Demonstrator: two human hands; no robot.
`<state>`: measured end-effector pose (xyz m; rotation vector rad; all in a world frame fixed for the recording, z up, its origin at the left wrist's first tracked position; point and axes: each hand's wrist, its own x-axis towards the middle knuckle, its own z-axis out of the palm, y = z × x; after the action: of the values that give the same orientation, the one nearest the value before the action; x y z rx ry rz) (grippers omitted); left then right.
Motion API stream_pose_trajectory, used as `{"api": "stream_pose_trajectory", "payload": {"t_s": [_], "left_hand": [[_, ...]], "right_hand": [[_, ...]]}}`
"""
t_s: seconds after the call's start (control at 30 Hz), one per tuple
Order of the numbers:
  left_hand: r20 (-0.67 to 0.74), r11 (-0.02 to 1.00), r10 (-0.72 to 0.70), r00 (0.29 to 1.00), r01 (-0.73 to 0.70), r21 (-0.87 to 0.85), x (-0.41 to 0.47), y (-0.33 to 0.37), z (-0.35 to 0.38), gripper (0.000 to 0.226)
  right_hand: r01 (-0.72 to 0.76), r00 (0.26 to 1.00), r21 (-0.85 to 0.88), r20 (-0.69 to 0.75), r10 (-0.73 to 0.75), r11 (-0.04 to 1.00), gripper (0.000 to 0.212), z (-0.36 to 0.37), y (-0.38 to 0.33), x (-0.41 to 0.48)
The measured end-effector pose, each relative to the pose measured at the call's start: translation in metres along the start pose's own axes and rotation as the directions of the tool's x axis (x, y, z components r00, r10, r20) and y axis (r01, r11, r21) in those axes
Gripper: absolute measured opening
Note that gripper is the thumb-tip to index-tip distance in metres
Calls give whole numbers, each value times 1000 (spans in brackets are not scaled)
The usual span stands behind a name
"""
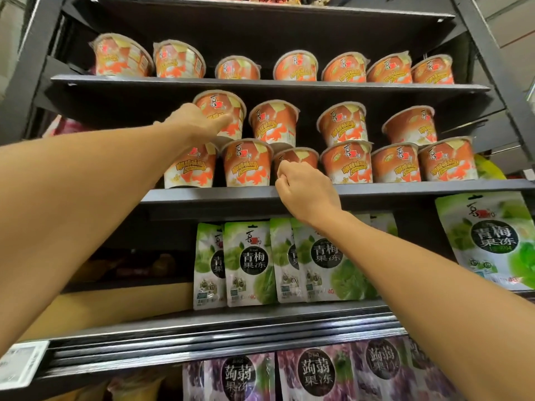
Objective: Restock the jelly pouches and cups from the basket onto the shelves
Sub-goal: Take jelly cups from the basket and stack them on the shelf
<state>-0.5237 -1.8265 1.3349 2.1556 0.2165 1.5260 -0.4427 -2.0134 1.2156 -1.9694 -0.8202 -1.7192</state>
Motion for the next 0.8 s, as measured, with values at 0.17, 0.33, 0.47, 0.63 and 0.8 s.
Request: {"api": "stream_pose_trajectory", "payload": {"t_s": [0.17,0.33,0.47,0.63,0.8], "left_hand": [[-99,984,20,995,-2,178,-2,-5,6,79],[-379,984,162,911,-122,127,-25,-13,15,59],[-468,946,307,829,-321,51,-57,-34,11,36],[-356,873,425,832,-481,-84,-112,-61,8,18],[-107,853,456,883,-468,-231,-185,-97,5,22]], "right_hand": [[-2,1000,-20,17,2,1000,17,-2,-1,-1],[8,997,-91,72,-2,996,20,-6,-5,0],[-47,990,-154,127,67,987,28,-11,-10,-1],[-104,992,-146,54,113,984,33,-11,-18,-26],[-146,970,-41,192,151,988,53,-25,-32,-77]]}}
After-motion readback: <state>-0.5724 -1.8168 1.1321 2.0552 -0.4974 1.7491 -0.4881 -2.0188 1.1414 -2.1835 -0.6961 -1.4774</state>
